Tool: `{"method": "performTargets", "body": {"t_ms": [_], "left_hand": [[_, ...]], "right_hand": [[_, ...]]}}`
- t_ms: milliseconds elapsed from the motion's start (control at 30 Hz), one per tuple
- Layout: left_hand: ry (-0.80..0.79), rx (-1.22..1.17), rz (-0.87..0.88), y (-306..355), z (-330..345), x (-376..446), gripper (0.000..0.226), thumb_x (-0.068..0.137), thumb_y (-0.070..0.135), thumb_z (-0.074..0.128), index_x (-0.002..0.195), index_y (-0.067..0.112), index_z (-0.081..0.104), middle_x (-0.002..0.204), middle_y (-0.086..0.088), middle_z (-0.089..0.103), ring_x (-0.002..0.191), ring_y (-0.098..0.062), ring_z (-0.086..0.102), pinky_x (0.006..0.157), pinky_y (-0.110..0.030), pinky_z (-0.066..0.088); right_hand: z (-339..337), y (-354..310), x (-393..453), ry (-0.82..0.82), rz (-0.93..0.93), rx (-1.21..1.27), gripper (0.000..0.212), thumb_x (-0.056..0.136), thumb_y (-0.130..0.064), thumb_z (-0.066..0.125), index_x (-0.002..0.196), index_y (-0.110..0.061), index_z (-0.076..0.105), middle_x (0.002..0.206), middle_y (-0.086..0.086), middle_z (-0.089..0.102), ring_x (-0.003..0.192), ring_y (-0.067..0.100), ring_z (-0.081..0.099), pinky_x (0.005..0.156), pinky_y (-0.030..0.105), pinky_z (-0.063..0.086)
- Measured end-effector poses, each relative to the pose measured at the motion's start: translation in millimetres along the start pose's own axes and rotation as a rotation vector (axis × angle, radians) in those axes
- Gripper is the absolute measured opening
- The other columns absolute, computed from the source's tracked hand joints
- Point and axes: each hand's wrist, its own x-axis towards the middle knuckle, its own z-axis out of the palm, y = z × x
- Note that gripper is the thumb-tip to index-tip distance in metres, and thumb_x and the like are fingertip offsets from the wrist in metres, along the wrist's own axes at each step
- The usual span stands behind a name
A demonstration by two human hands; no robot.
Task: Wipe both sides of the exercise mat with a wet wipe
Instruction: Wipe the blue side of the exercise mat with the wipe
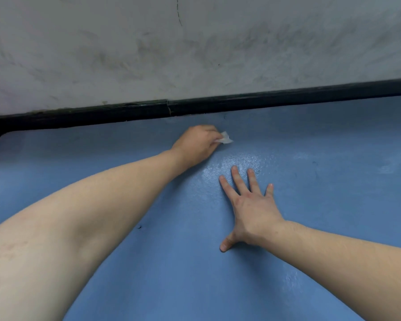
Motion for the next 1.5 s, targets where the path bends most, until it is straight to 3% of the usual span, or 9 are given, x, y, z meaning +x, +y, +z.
{"method": "performTargets", "body": {"t_ms": [133,267,400,700,833,1000,1133,1267,1500], "left_hand": [[0.153,0.009,-0.323,-15,-10,-1,0.016,0.094,0.019,0.059,0.09,0.012,0.073,0.084,-0.011,0.065,0.076,-0.035,0.063,0.062,-0.035,0.045],[0.003,-0.02,0.077,15,0,-28,0.012,0.091,0.018,0.064,0.094,0.013,0.074,0.09,-0.004,0.069,0.082,-0.026,0.065,0.066,-0.032,0.048],[0.103,0.022,-0.196,5,-9,-31,0.014,0.092,0.022,0.063,0.095,0.015,0.075,0.091,-0.005,0.07,0.085,-0.031,0.066,0.067,-0.034,0.047],[0.112,-0.064,-0.172,30,3,-65,0.011,0.09,0.019,0.063,0.091,0.013,0.073,0.087,-0.006,0.066,0.081,-0.032,0.065,0.067,-0.035,0.05],[-0.034,-0.142,0.183,70,18,-94,0.017,0.09,0.02,0.057,0.092,0.012,0.071,0.088,-0.007,0.065,0.08,-0.028,0.06,0.066,-0.036,0.047],[0.075,-0.107,-0.176,60,7,-91,0.014,0.086,0.017,0.06,0.091,0.011,0.071,0.086,-0.009,0.064,0.079,-0.035,0.064,0.064,-0.039,0.053],[-0.108,-0.17,0.186,94,15,-117,0.027,0.09,0.024,0.047,0.091,0.009,0.069,0.088,-0.008,0.064,0.078,-0.032,0.061,0.062,-0.037,0.05],[0.067,-0.138,-0.136,72,9,-112,0.033,0.087,0.029,0.045,0.093,0.011,0.071,0.089,-0.007,0.066,0.081,-0.032,0.064,0.066,-0.038,0.053],[-0.005,-0.141,0.003,90,7,-129,0.017,0.089,0.019,0.056,0.094,0.011,0.07,0.089,-0.007,0.065,0.08,-0.032,0.064,0.066,-0.037,0.052]], "right_hand": [[-1,1,-3,0.012,-0.017,-0.004,0.167,0.047,-0.089,0.08,0.16,-0.034,-0.031,0.166,-0.002,-0.041,0.156,0.036,-0.031,0.123,0.073,0.005],[-3,4,-10,0.03,-0.023,-0.007,0.168,0.048,-0.09,0.079,0.161,-0.027,-0.028,0.168,0.007,-0.037,0.157,0.04,-0.027,0.126,0.067,0.006],[-16,20,-17,0.051,-0.031,-0.059,0.172,0.044,-0.093,0.078,0.164,-0.022,-0.023,0.172,0.01,-0.027,0.159,0.042,-0.019,0.129,0.061,0.006],[-22,50,-14,-0.02,-0.012,-0.076,0.17,0.042,-0.091,0.08,0.159,-0.035,-0.03,0.169,0.0,-0.035,0.158,0.037,-0.024,0.129,0.061,0.008],[-21,49,-14,-0.021,0.001,-0.063,0.171,0.042,-0.09,0.082,0.159,-0.036,-0.03,0.169,-0.001,-0.035,0.158,0.036,-0.025,0.129,0.061,0.006],[-22,47,-15,-0.024,0.009,-0.052,0.171,0.042,-0.087,0.084,0.16,-0.037,-0.029,0.169,-0.002,-0.034,0.158,0.036,-0.025,0.129,0.061,0.005],[-22,46,-17,-0.017,0.012,-0.037,0.171,0.041,-0.086,0.085,0.161,-0.036,-0.027,0.17,-0.002,-0.033,0.158,0.036,-0.024,0.129,0.061,0.005],[-21,45,-18,-0.014,0.02,-0.026,0.171,0.042,-0.084,0.087,0.161,-0.036,-0.026,0.17,-0.001,-0.033,0.158,0.037,-0.025,0.128,0.062,0.003],[-10,45,-34,0.016,-0.045,0.028,0.146,0.066,-0.073,0.085,0.167,-0.031,-0.011,0.173,0.005,-0.025,0.16,0.033,-0.019,0.13,0.055,0.003]]}}
